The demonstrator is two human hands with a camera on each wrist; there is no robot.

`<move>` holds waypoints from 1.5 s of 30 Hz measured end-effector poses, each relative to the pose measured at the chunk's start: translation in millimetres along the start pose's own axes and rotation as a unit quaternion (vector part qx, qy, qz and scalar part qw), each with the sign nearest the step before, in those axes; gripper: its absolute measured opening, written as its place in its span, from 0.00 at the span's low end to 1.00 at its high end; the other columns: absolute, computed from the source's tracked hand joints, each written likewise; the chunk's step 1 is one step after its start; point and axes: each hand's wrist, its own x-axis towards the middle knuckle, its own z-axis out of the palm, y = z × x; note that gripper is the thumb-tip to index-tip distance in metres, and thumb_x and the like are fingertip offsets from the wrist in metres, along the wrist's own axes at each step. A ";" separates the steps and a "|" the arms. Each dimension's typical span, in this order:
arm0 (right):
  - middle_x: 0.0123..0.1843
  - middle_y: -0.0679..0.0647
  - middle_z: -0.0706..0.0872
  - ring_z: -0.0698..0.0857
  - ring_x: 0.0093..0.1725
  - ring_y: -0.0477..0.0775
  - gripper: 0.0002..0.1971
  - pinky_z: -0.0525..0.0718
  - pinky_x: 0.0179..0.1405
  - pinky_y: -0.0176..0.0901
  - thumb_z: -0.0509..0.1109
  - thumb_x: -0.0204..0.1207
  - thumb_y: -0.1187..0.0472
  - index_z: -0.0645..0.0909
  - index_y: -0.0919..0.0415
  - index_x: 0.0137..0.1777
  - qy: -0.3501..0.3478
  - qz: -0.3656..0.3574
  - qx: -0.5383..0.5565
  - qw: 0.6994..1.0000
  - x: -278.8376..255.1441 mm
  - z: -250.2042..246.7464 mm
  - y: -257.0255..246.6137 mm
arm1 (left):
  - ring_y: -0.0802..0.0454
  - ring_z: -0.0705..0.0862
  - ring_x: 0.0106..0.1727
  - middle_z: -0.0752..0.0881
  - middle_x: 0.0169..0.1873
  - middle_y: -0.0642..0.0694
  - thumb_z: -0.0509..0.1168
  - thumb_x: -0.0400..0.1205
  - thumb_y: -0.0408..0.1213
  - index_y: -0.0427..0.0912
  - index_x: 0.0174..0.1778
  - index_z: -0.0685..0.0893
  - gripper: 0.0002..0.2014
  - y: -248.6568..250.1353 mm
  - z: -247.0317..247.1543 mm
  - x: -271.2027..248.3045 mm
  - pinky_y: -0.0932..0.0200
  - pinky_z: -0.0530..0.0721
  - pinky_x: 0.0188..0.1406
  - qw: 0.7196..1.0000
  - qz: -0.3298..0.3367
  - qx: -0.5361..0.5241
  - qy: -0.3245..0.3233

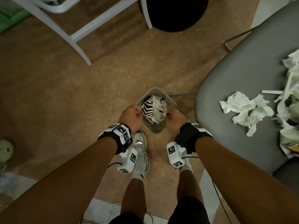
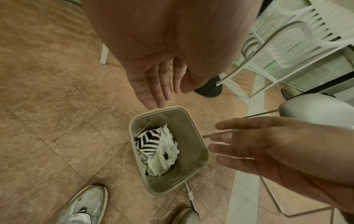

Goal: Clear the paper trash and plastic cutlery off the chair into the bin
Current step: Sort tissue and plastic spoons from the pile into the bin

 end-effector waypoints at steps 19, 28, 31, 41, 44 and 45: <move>0.43 0.53 0.90 0.90 0.37 0.52 0.12 0.86 0.45 0.50 0.60 0.77 0.66 0.81 0.50 0.48 0.187 -0.047 0.226 0.955 -85.4 -216.3 75.4 | 0.46 0.84 0.53 0.78 0.61 0.48 0.70 0.73 0.49 0.51 0.65 0.74 0.25 214.5 106.5 -13.2 0.49 0.84 0.59 0.975 0.168 0.112 -0.088; 0.52 0.55 0.88 0.85 0.54 0.58 0.15 0.82 0.57 0.48 0.64 0.80 0.61 0.83 0.54 0.64 0.271 0.001 0.034 0.962 -95.5 -288.9 164.7 | 0.39 0.66 0.68 0.62 0.72 0.45 0.73 0.69 0.56 0.67 0.76 0.68 0.37 279.5 204.1 -42.5 0.43 0.80 0.62 0.854 0.343 0.342 -0.188; 0.53 0.55 0.86 0.84 0.56 0.59 0.21 0.82 0.58 0.50 0.64 0.80 0.61 0.78 0.48 0.72 0.212 0.025 0.026 0.977 -89.9 -294.0 174.0 | 0.39 0.68 0.65 0.70 0.65 0.46 0.69 0.75 0.45 0.54 0.64 0.80 0.20 281.0 209.2 -36.8 0.46 0.77 0.61 0.844 0.339 0.373 -0.184; 0.50 0.53 0.88 0.86 0.49 0.63 0.09 0.87 0.48 0.53 0.65 0.79 0.57 0.79 0.43 0.56 0.213 0.058 -0.061 0.973 -72.3 -290.6 175.5 | 0.42 0.78 0.43 0.73 0.45 0.47 0.67 0.74 0.31 0.45 0.40 0.75 0.07 288.8 181.2 -13.7 0.54 0.76 0.47 0.960 0.229 0.126 -0.100; 0.48 0.53 0.88 0.86 0.47 0.64 0.04 0.85 0.45 0.51 0.66 0.78 0.53 0.79 0.45 0.51 0.217 0.038 -0.087 0.971 -72.7 -290.0 169.3 | 0.48 0.78 0.46 0.70 0.48 0.50 0.73 0.71 0.47 0.48 0.46 0.77 0.14 285.7 175.9 -13.7 0.61 0.73 0.48 0.968 0.177 0.137 -0.111; 0.47 0.54 0.87 0.85 0.46 0.64 0.04 0.84 0.43 0.50 0.66 0.79 0.53 0.79 0.45 0.51 0.223 0.029 -0.093 0.970 -73.5 -289.4 166.9 | 0.50 0.78 0.48 0.70 0.50 0.51 0.72 0.69 0.54 0.49 0.49 0.77 0.19 283.5 175.5 -14.3 0.61 0.75 0.51 0.966 0.173 0.152 -0.113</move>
